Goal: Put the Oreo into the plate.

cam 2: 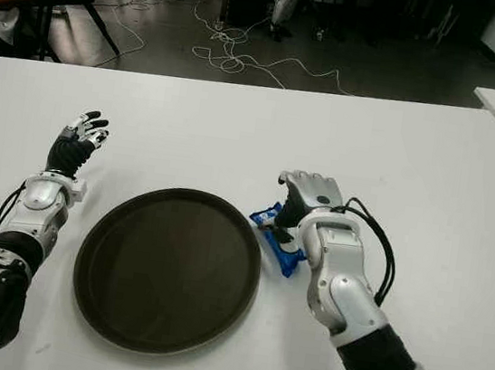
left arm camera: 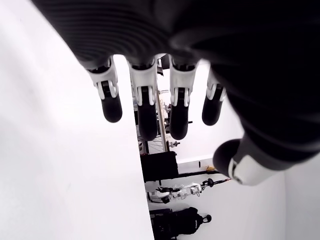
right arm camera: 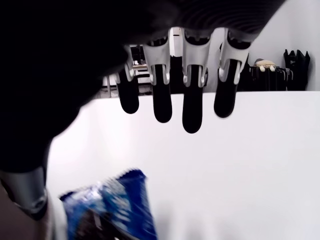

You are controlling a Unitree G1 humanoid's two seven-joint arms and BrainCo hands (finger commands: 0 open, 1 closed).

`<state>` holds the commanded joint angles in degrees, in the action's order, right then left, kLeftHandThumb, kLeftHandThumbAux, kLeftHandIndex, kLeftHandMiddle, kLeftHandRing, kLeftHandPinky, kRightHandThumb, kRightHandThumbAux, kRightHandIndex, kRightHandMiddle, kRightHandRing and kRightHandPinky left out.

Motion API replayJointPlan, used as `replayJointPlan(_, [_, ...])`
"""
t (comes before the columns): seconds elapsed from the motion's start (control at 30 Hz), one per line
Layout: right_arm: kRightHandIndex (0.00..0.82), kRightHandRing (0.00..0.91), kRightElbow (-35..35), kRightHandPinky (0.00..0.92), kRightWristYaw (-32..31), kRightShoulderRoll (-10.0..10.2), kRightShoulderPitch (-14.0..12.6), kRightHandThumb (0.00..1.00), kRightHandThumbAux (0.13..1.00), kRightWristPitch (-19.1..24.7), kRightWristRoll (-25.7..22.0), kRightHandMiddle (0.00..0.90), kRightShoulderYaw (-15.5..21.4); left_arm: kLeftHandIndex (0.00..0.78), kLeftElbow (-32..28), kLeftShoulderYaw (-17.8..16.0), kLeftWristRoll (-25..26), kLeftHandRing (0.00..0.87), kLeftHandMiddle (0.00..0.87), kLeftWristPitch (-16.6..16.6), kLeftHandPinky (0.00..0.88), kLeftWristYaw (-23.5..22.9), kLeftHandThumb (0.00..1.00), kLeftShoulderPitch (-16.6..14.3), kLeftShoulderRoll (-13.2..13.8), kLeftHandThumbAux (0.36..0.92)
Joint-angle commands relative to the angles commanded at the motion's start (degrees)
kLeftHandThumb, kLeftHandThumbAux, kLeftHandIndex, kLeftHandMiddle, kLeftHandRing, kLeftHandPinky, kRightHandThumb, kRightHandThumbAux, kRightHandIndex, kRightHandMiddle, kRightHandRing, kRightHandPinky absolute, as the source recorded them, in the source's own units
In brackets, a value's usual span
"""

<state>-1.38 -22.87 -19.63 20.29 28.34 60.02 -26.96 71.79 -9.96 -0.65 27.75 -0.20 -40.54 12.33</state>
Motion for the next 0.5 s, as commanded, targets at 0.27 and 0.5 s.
replayJointPlan(0.27, [0.233,0.285,0.5,0.315,1.4,1.0,-0.1,0.000,0.623,0.3,-0.2,0.249,0.4,0.152,0.3,0.4,-0.4,0.145,0.189,-0.1,0.104,-0.6,0.000,0.2,0.6,0.574])
replayJointPlan(0.5, [0.241,0.296,1.5,0.324,2.5,2.2,0.0,0.000,0.613,1.0,-0.2,0.258,0.7,0.138,0.4,0.5,-0.7,0.140,0.175,-0.3,0.106,-1.1,0.000,0.1,0.8,0.621])
